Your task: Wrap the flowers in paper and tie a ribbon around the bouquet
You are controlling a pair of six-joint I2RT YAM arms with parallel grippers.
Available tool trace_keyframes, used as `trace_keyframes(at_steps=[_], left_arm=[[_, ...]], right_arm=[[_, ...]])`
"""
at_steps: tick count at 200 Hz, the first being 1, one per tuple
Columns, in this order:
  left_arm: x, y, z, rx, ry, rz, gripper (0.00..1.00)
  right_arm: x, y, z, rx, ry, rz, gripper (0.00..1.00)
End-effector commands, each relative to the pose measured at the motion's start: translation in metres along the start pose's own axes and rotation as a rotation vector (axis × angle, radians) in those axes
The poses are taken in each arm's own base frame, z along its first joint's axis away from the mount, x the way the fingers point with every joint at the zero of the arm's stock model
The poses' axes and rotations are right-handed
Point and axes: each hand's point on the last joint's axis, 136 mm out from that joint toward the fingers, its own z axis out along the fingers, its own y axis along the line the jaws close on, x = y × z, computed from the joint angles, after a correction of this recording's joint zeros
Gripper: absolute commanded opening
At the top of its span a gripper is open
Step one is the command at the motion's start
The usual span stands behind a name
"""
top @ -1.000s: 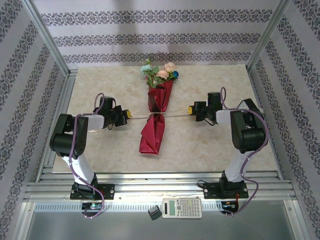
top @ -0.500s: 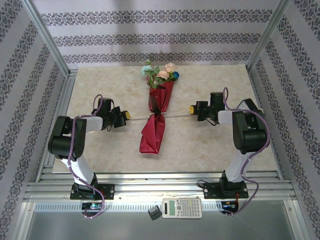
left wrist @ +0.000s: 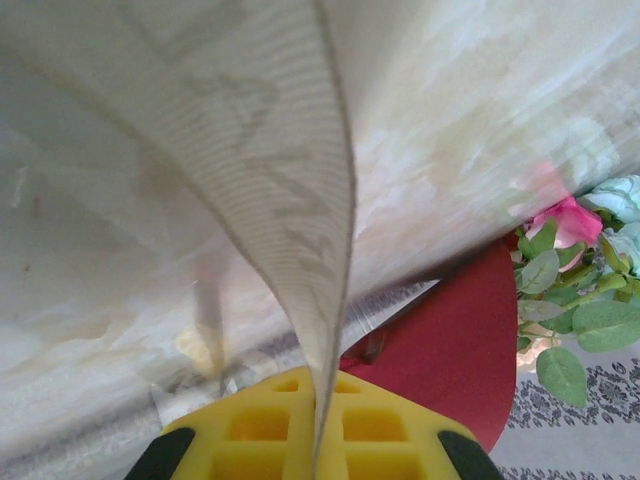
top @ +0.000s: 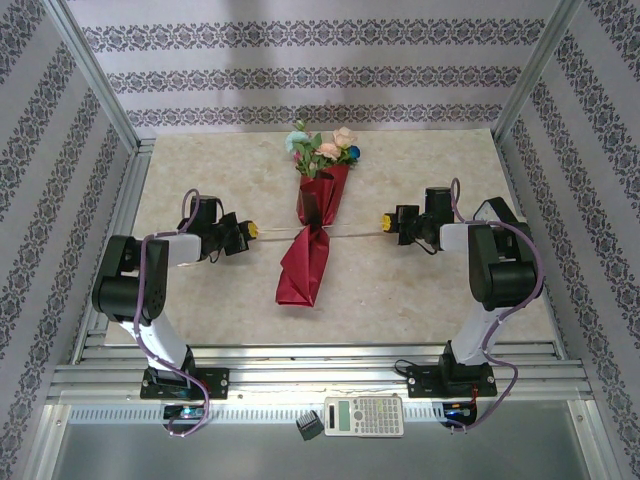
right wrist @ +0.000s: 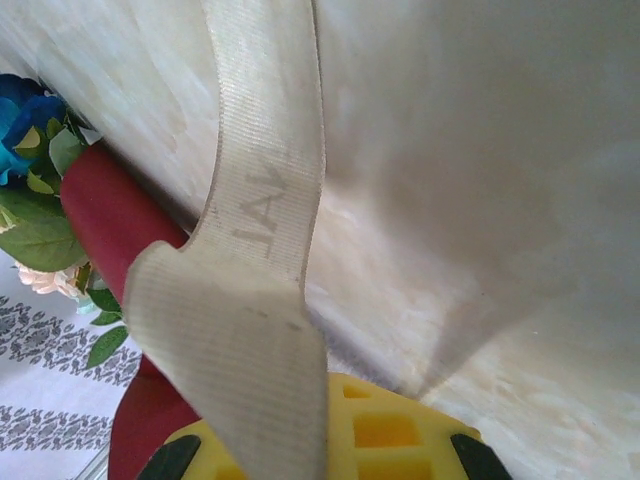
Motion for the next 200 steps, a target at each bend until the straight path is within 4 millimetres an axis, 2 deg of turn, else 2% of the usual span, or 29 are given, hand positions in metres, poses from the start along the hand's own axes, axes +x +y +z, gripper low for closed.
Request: trace_keyframes(at_steps=[1,112,137,158,179,200], left_arm=[[-0.075,-0.021,-0.035,0.120,-0.255,-0.116,0.00],[-0.082,-0.016,-0.046,0.114,-0.265,-0.125,0.00],[-0.080,-0.014,-0.044,0.097,-0.249,-0.104,0.00],[-0.063,-0.014,-0.037,0.053,-0.208,-0.036,0.00],[-0.031,-0.015,-0.026,0.015,-0.142,0.043,0.00],[-0.003,-0.016,-0.018,0.001,-0.085,0.094,0.00]], right_arm=[[-0.079,0.022,-0.044,-0.118,-0.287,0.080,0.00],[-0.088,0.017,-0.054,-0.118,-0.301,0.100,0.00],[-0.085,0.017,-0.053,-0.103,-0.290,0.073,0.00],[-0.062,0.019,-0.043,-0.044,-0.242,-0.007,0.00],[-0.032,0.012,-0.031,0.048,-0.180,-0.090,0.00],[-0.012,0.002,-0.027,0.154,-0.161,-0.164,0.00]])
